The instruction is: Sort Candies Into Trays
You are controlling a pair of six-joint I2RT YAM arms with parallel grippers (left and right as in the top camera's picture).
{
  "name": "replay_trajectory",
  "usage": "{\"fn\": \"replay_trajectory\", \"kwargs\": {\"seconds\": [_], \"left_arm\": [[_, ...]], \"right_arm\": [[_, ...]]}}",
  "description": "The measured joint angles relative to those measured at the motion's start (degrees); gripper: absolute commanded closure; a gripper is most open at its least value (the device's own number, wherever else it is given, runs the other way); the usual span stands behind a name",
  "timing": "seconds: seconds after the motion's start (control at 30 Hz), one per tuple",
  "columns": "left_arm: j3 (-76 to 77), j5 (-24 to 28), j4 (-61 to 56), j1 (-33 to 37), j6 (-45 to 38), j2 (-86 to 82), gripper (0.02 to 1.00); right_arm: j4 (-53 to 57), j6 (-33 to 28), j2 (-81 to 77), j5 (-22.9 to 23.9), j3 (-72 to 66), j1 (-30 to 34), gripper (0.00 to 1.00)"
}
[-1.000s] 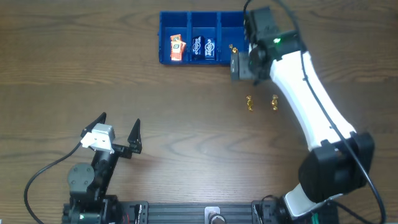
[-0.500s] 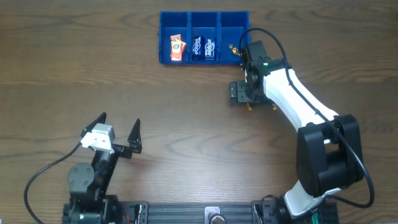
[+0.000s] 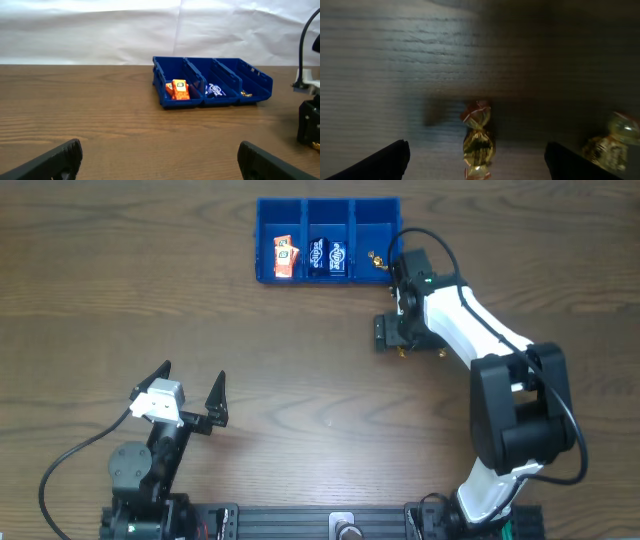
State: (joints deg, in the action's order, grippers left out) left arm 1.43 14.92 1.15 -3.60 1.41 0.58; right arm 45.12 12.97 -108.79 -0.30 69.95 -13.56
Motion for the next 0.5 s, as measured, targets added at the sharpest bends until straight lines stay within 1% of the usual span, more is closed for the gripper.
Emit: {"fn": "replay_trajectory", "kwargs": {"seconds": [0.07,0.13,0.33,0.5], "left_arm": [[0.0,0.0,0.0,0.0,0.0,0.0,0.02],[0.0,0.0,0.0,0.0,0.0,0.0,0.02],[0.0,0.0,0.0,0.0,0.0,0.0,0.02],[0.0,0.0,0.0,0.0,0.0,0.0,0.02]], "right_arm": [[0.0,-0.1,-0.9,-0.1,0.0,0.0,0.128],[0.0,-0.1,-1.5,-0.2,0.0,0.0,0.174],[0.0,-0.3,-1.5,-0.2,-0.1,0.0,0.378],[-0.4,-0.6,-1.5,-0.3,-0.3,0.0,0.4]]}}
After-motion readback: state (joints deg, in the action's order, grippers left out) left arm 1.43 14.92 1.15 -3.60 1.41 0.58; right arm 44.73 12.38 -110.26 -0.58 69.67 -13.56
